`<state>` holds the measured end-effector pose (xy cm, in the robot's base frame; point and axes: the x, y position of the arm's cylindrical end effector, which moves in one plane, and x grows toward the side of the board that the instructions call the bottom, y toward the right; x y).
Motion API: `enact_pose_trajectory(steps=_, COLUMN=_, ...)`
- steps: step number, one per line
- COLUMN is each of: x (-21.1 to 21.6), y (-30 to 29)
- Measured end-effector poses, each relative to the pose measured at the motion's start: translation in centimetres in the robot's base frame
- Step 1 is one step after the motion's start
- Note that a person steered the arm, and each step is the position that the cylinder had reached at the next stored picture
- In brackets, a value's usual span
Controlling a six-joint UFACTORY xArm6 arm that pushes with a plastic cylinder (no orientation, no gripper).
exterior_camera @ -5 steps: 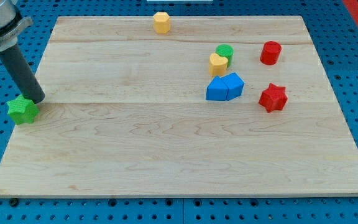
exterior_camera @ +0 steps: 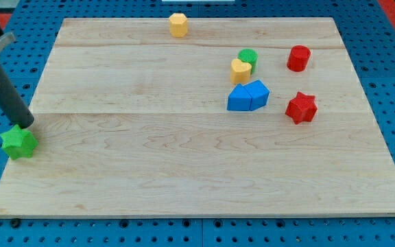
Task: Push the green star towards bottom left side of board
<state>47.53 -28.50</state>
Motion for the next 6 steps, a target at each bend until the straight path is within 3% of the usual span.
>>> enact_pose_trajectory(steps=2, x=4.0, y=0.0)
enact_pose_trajectory(steps=3, x=1.1, y=3.3)
enact_pose_trajectory(steps=5, x=-0.4, y=-2.0)
enact_pose_trajectory(steps=6, x=0.6, y=-2.0)
